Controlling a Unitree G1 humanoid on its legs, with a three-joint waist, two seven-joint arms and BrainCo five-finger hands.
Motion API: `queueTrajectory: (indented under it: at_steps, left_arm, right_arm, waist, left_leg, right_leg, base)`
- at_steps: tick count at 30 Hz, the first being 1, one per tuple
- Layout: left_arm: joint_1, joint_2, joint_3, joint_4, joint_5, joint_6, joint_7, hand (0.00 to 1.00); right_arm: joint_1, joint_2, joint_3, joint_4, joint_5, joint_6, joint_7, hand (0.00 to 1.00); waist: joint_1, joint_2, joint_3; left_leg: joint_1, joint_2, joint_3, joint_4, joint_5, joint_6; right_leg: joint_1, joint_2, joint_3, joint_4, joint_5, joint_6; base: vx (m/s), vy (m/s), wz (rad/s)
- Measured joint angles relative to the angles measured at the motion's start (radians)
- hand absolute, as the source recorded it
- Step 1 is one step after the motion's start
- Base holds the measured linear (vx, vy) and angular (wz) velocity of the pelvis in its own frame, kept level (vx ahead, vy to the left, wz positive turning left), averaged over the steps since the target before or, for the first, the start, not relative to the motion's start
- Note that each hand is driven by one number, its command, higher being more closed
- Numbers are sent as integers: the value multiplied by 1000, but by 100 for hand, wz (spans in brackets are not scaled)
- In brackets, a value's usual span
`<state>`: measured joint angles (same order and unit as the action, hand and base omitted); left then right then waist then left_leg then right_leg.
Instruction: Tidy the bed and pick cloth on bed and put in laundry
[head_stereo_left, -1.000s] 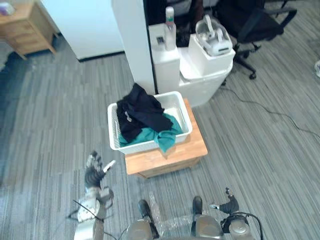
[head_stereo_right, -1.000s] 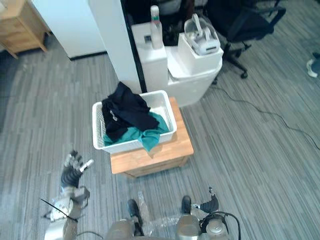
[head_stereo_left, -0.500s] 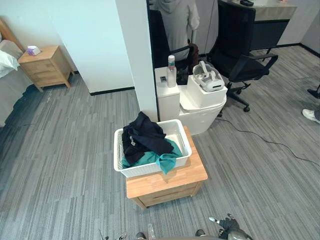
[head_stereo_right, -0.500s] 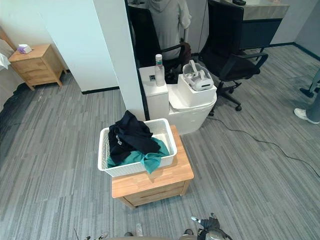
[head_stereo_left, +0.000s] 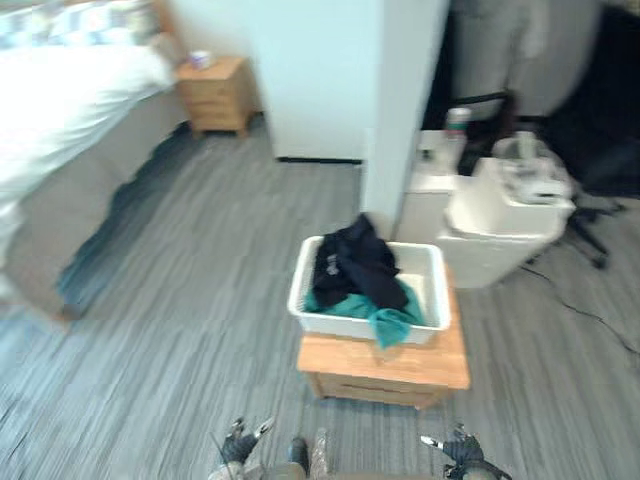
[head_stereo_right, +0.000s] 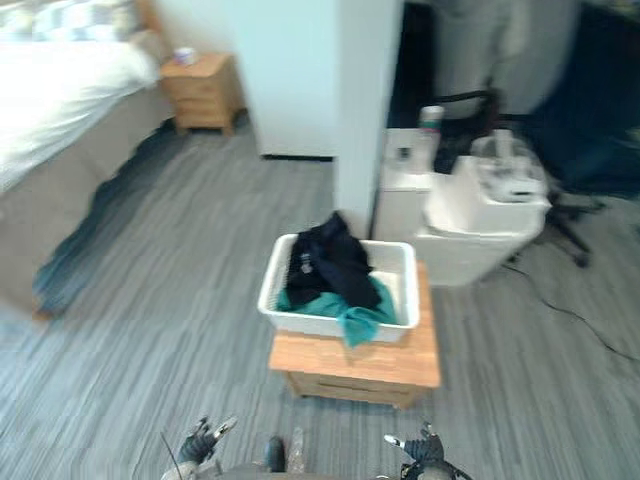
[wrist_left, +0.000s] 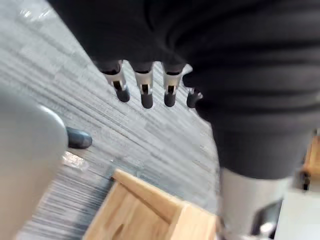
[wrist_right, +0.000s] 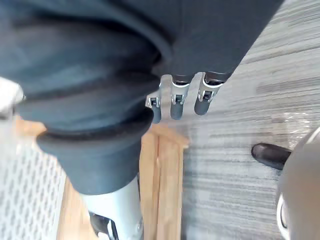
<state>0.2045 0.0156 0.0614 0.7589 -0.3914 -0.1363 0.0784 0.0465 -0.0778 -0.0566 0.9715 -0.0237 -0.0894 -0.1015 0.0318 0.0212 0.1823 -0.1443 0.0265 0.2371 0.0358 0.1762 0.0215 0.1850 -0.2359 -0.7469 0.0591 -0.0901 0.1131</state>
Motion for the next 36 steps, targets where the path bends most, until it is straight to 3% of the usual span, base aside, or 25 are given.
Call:
queueTrajectory:
  at_steps: [1,2,3,4,5,6,7,8,10,13,14,15,16,18,19,20,24,26,30,36]
  left_arm:
    - [7,2,14,16,-8,19,-13,0]
    - [19,-10,5,28,-8,21,-19,0]
    - [14,-22,-15,22,-5,21,-24,0]
    - [-5,-22,-12,21,11,14,-34,0]
    - [-51,-16,4,44,32,14,-30,0]
    - [-62,-20,11,75,62,23,-24,0]
    - [-71,-34,5,95,115,29,-12,0]
    - [-76,-40,-27,107,171,40,-8,0]
    - [-92,-39,-39,121,254,44,-8,0]
    - [-106,-13,-70,168,328,44,-3,0]
    - [-110,-10,-72,178,336,43,-3,0]
    - [-125,4,-99,213,350,44,6,0]
    - [-135,12,-110,229,356,44,12,0]
    - [-162,30,-139,280,360,51,16,0]
    - [-174,42,-145,296,366,52,16,0]
    - [-184,48,-145,296,369,52,17,0]
    - [-174,75,-140,298,404,52,18,0]
    - [-177,88,-137,299,416,53,17,0]
    - [-161,66,-126,300,443,51,17,0]
    - [-159,65,-96,311,442,50,16,0]
  right_arm:
    - [2,5,-2,1,-22,-2,7,0]
    - [2,-24,-5,3,-26,6,11,0]
    - [5,-37,-8,10,-23,11,15,0]
    - [-9,-46,-28,33,-19,14,15,0]
    - [-8,-39,-43,46,-18,18,13,0]
    - [1,-45,-55,47,-15,18,8,0]
    - [-11,-54,-78,69,-16,29,-2,0]
    - [-13,-55,-106,73,-15,31,-10,0]
    - [-12,-42,-144,70,-13,34,-15,0]
    - [-11,-13,-163,63,-8,35,-31,0]
    - [-11,-8,-164,61,-8,35,-30,0]
    - [-8,12,-188,29,13,33,-29,0]
    - [-7,20,-203,19,27,29,-29,0]
    - [-3,38,-223,0,57,27,-31,0]
    - [14,40,-238,-3,69,27,-31,0]
    - [31,45,-249,-5,75,26,-30,0]
    - [38,55,-252,7,106,27,-29,0]
    - [34,64,-249,26,109,28,-28,0]
    - [31,31,-220,45,109,29,-28,0]
    - [52,27,-197,66,108,30,-28,0]
  waist:
    - [-2,3,3]
    - [-4,51,6]
    - [-12,62,7]
    - [-49,65,8]
    - [-88,22,17]
    - [-91,32,13]
    - [-84,40,10]
    - [-84,53,9]
    - [-78,56,13]
    - [-71,39,7]
    - [-72,39,6]
    - [-87,43,5]
    - [-103,43,6]
    - [-130,36,16]
    - [-128,26,18]
    - [-125,8,19]
    - [-123,-16,21]
    - [-109,-57,9]
    - [-106,-18,-2]
    - [-110,-27,-7]
  left_leg:
    - [-2,66,276,278,-207,93]
    - [13,122,433,399,-259,127]
    - [12,120,469,405,-244,151]
    - [19,50,362,258,-176,88]
    - [56,1,349,228,-232,117]
    - [81,51,430,300,-304,128]
    - [151,109,511,292,-353,23]
    - [208,102,503,169,-343,-31]
    - [243,36,464,58,-291,-5]
    - [281,-9,439,13,-284,-3]
    - [278,-16,432,5,-284,-2]
    - [264,-31,372,-17,-278,12]
    - [257,-30,344,-18,-270,26]
    - [248,-28,270,-19,-251,55]
    - [247,-37,224,-18,-241,64]
    - [244,-49,172,-14,-235,70]
    - [241,-68,83,-31,-213,43]
    - [271,-96,92,-103,-175,19]
    - [283,-44,152,-140,-148,-5]
    - [305,-13,176,-139,-141,-6]
  right_leg:
    - [12,-40,-50,82,-18,-1]
    - [17,-47,-106,216,-40,-40]
    - [6,-53,-97,262,-83,-85]
    - [-8,22,-89,206,-148,-94]
    - [-4,54,-122,90,-81,-81]
    - [4,51,-194,101,-69,-69]
    - [5,29,-247,152,-75,-72]
    - [5,12,-290,186,-78,-68]
    - [31,-20,-336,204,-75,-70]
    - [34,-96,-338,313,-74,-71]
    - [21,-114,-303,351,-73,-74]
    - [-89,-127,-56,463,-70,-118]
    - [-112,-97,52,464,-87,-110]
    - [-131,-18,300,439,-132,-53]
    - [-131,26,435,425,-147,-32]
    - [-126,34,492,415,-147,-32]
    - [-124,55,580,304,-127,-26]
    - [-136,46,612,193,-69,-2]
    - [-135,115,655,98,-23,-26]
    - [-101,151,674,47,5,-44]
  base:
    - [-21,102,116]
    - [1,111,146]
    - [-113,71,228]
    - [-203,49,314]
    - [-215,-30,327]
    - [-174,15,270]
    - [-100,119,184]
    - [-70,164,149]
    - [-66,197,92]
    - [-58,136,34]
    - [-58,189,25]
    - [-24,115,47]
    - [-14,78,78]
    - [30,-54,121]
    - [39,-107,167]
    - [27,-93,143]
    - [-25,-78,84]
    - [-77,-129,1]
    - [-12,-131,-45]
    - [38,-92,-20]
